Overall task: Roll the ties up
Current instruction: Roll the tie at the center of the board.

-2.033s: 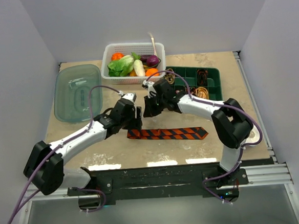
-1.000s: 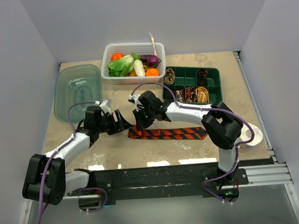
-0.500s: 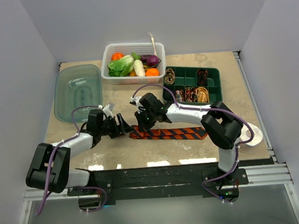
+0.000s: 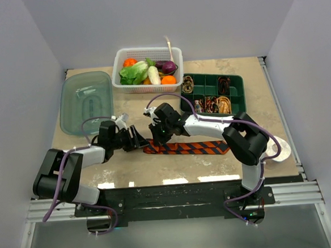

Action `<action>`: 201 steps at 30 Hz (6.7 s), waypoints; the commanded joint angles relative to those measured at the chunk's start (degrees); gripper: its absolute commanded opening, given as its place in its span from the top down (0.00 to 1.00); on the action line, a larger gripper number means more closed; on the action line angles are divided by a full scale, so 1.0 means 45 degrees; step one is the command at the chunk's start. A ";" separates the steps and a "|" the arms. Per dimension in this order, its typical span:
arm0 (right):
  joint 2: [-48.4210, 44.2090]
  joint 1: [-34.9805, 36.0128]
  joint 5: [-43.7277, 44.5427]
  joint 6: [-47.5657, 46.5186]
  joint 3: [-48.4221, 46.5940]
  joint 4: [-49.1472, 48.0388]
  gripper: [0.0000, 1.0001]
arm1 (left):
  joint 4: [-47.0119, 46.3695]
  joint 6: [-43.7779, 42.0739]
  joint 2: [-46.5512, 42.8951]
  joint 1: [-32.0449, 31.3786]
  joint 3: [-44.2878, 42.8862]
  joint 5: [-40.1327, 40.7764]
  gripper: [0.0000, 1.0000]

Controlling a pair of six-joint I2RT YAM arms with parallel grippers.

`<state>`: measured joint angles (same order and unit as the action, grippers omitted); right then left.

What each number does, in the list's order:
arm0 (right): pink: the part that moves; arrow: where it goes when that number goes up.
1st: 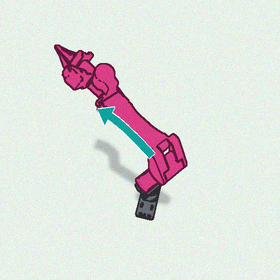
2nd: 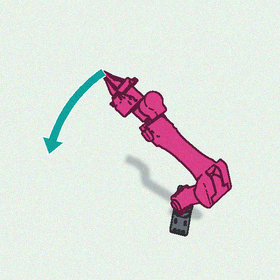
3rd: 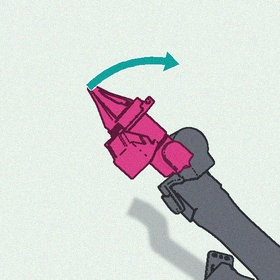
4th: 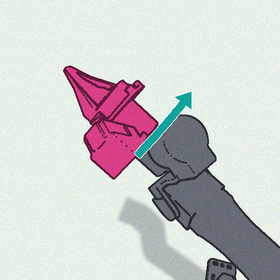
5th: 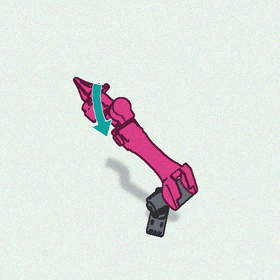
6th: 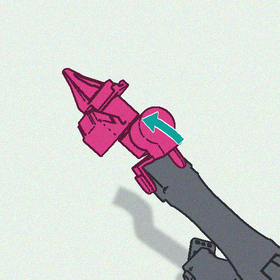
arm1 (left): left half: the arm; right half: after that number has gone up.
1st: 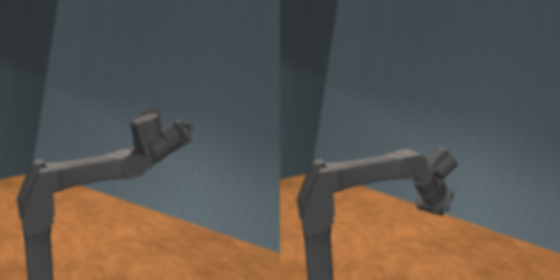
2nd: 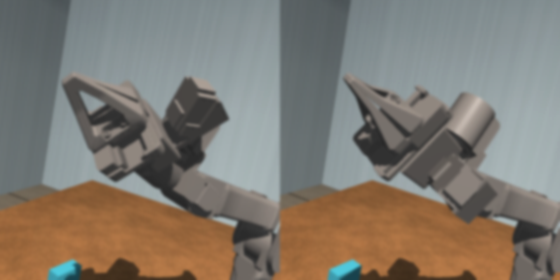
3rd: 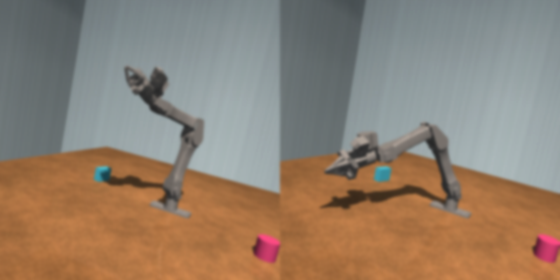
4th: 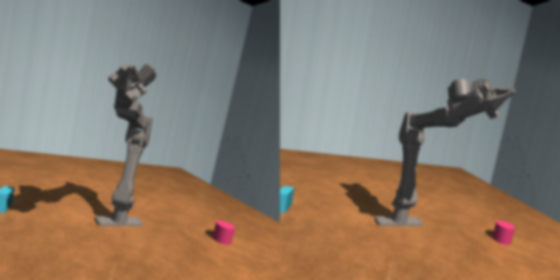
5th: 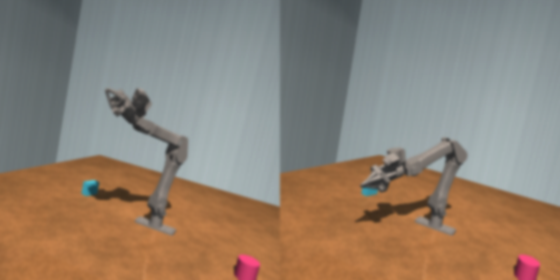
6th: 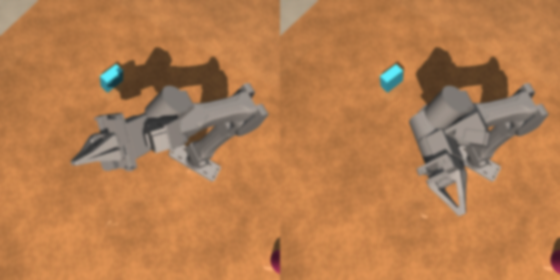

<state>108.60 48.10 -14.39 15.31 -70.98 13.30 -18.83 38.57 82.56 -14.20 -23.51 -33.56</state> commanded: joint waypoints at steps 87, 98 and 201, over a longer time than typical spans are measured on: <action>0.3074 0.0093 -0.2758 0.2300 -0.2039 -0.3248 1.00 | 0.9730 -0.2633 -0.0614 -0.3895 -0.5966 0.8883 0.90; 0.2977 0.0035 -0.2837 0.2321 -0.2019 -0.3113 1.00 | 1.1019 -0.2418 0.0635 -0.5146 -0.6944 1.0816 0.92; 0.0789 -0.0063 -0.0239 0.0016 -0.0770 -0.0553 1.00 | 0.1451 -0.0582 -0.1474 0.1221 0.0126 0.0115 0.24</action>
<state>112.20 47.94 -18.09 17.45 -75.44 9.78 -7.18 34.98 74.48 -9.10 -23.88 -29.98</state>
